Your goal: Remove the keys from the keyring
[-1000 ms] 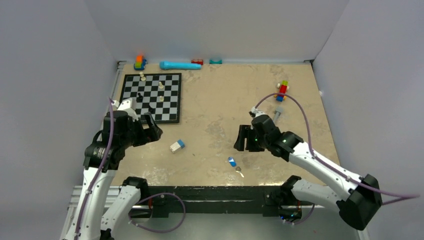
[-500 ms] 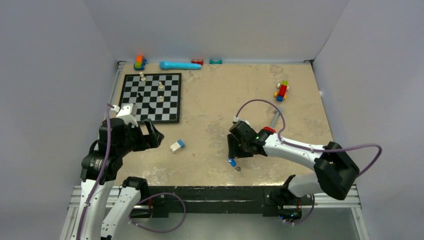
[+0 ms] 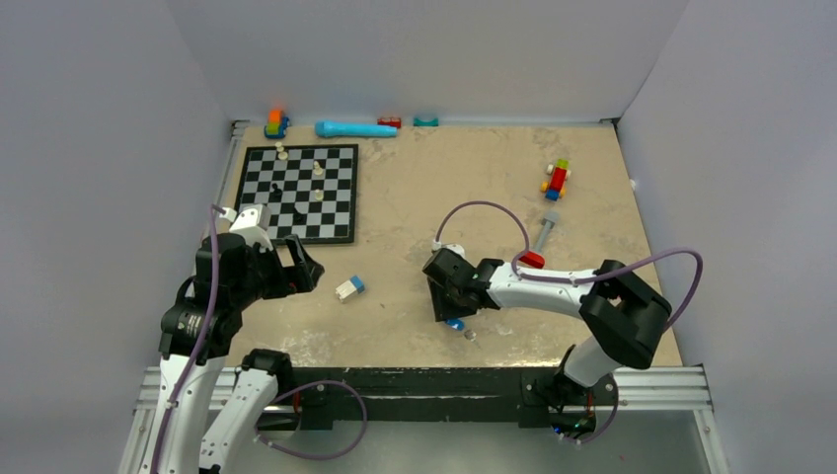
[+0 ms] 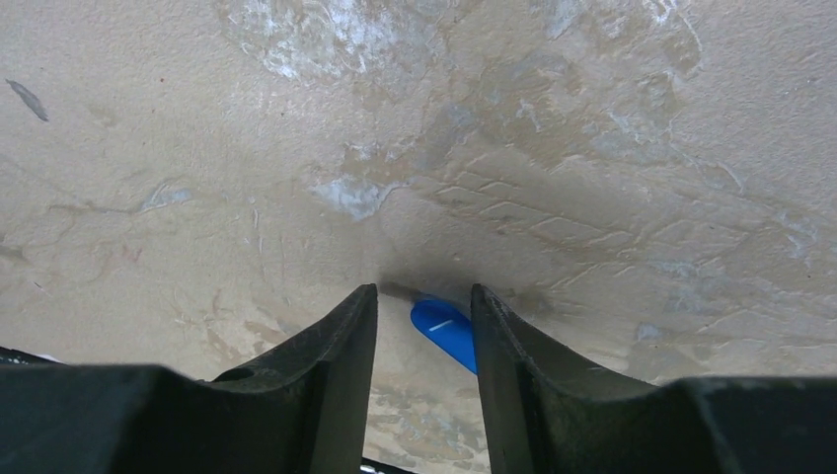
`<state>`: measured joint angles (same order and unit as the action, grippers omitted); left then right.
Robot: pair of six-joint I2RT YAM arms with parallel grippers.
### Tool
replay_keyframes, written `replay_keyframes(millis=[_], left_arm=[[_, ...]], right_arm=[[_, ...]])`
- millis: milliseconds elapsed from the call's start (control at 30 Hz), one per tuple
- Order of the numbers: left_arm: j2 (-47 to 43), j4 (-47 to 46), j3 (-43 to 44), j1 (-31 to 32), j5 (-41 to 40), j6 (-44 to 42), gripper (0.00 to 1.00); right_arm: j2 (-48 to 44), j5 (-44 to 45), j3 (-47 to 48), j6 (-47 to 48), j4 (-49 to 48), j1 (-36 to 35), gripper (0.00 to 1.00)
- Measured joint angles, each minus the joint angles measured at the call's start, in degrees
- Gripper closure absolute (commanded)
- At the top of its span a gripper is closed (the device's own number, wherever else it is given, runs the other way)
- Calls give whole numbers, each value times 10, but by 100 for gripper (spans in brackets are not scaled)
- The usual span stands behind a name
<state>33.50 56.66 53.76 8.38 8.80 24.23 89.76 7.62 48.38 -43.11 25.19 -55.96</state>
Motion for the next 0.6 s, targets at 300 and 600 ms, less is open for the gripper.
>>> replay_keyframes(millis=[300,600], left_arm=[[0,0,0,0,0,0,3],[0,0,0,0,0,0,3]], right_arm=[[3,5,6,3,2,-6,29],[1,9,8,22,25,-8,41]])
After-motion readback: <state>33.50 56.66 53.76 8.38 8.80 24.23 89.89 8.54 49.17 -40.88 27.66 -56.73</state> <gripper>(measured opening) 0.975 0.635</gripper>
